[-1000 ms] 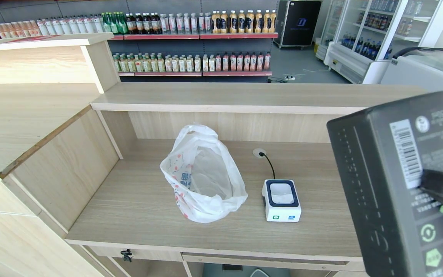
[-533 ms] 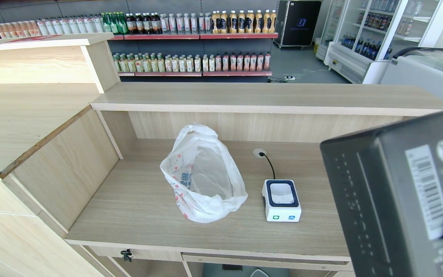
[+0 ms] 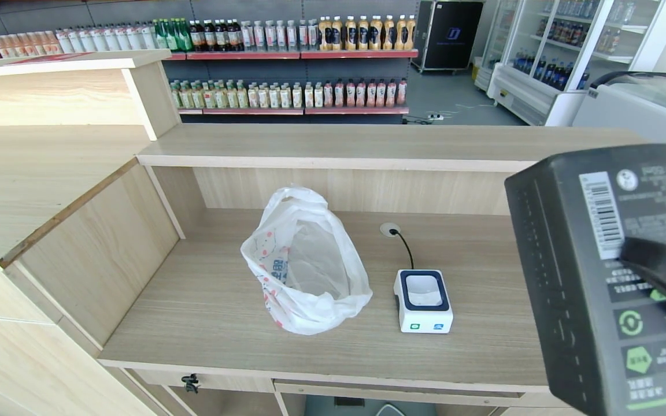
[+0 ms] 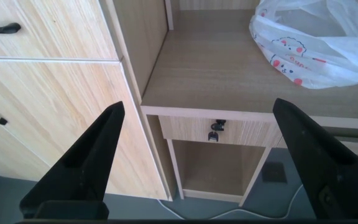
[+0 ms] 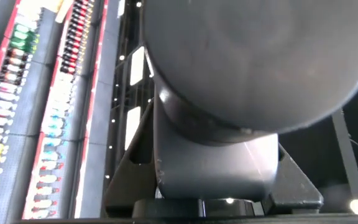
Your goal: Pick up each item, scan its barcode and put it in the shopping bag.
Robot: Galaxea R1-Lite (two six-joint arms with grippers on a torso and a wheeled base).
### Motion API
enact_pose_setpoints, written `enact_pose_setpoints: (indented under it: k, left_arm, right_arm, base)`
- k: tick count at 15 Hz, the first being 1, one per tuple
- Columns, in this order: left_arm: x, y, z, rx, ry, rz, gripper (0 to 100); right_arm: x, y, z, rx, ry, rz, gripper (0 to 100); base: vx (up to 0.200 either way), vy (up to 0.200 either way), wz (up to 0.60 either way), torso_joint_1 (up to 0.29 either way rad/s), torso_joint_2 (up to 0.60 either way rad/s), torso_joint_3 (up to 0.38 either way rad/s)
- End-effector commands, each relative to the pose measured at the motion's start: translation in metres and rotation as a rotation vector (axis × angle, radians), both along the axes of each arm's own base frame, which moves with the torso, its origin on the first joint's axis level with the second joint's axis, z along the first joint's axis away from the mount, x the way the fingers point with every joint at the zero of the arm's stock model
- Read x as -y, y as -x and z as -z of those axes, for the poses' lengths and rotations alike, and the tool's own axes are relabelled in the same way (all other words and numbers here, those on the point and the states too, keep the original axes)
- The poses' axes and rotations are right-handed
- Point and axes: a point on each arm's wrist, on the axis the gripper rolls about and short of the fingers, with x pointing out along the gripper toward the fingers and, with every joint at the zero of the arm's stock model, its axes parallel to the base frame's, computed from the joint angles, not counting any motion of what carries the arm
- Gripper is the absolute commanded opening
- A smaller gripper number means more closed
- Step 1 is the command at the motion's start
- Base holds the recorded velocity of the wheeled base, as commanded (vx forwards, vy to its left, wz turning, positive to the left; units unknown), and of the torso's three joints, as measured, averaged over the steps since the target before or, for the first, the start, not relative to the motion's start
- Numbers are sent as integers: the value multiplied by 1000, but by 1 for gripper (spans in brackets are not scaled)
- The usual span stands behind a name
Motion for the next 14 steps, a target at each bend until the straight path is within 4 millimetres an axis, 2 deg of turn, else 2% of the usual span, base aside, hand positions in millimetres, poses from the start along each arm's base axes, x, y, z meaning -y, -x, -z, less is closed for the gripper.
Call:
enact_pose_setpoints:
  k: [1,3,12,13,14]
  left_arm:
    - [0,0,0,0,0,-1,100]
    - [0,0,0,0,0,-1,100]
    - [0,0,0,0,0,-1,100]
    - [0,0,0,0,0,-1,100]
    - [0,0,0,0,0,-1,100]
  right_arm:
    - [18,2,-4,-4,2,58,0]
    - [24,5,-2,-15,27,73,0]
    - [22,5,0,-42,36,62,0]
    - [23,4,-2,-82,14,55,0]
    - [21,-2,1,-213,-28,72,0]
  base:
    - [0,0,0,0,0,0]
    - [0,0,0,0,0,0]
    - [0,0,0,0,0,0]
    - [0,0,0,0,0,0]
    - [0,0,0,0,0,0]
